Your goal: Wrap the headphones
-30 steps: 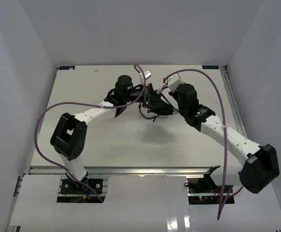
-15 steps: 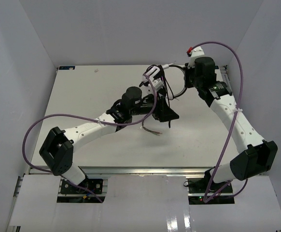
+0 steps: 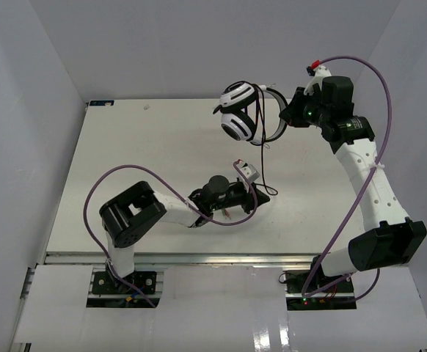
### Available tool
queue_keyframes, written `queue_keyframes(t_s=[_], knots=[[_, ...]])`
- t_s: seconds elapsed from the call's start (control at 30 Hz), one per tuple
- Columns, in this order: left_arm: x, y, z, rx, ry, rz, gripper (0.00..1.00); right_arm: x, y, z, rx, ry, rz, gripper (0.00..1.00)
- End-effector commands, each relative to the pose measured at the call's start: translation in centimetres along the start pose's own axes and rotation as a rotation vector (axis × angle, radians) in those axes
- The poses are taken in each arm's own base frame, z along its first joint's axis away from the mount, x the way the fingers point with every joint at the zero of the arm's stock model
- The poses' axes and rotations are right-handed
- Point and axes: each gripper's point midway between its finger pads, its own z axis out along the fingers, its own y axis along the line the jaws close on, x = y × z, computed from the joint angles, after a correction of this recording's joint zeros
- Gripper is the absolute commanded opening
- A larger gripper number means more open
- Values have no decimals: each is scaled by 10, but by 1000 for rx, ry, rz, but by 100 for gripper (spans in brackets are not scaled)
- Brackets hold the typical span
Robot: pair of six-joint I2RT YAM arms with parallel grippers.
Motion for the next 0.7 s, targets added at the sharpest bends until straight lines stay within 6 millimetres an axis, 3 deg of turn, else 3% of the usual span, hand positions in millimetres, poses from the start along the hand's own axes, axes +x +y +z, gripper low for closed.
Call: queue_keyframes(t_s=[0.0, 0.2, 0.23, 0.33, 0.37, 0.47, 0.6, 0.67], knots=[[-46, -3, 12, 25, -223, 76, 5, -50, 32, -41, -161, -143, 58, 8], [-33, 3, 4, 5, -248, 68, 1, -56, 29, -53, -188, -157, 59, 8], [-32, 2, 1, 9, -255, 70, 8, -57, 28, -53, -187, -160, 57, 8], [-23, 5, -5, -4, -251, 88, 68, -58, 29, -55, -188, -165, 51, 8], [-20, 7, -7, -14, -249, 98, 83, -59, 30, -56, -193, -165, 50, 8], [-14, 12, -5, -24, -236, 144, 95, -59, 33, -56, -207, -158, 52, 8], [4, 21, 16, -15, -153, 212, 98, -60, 38, -61, -227, -159, 51, 8], [1, 30, 29, -39, -152, 234, 98, -60, 40, -62, -238, -156, 55, 8]])
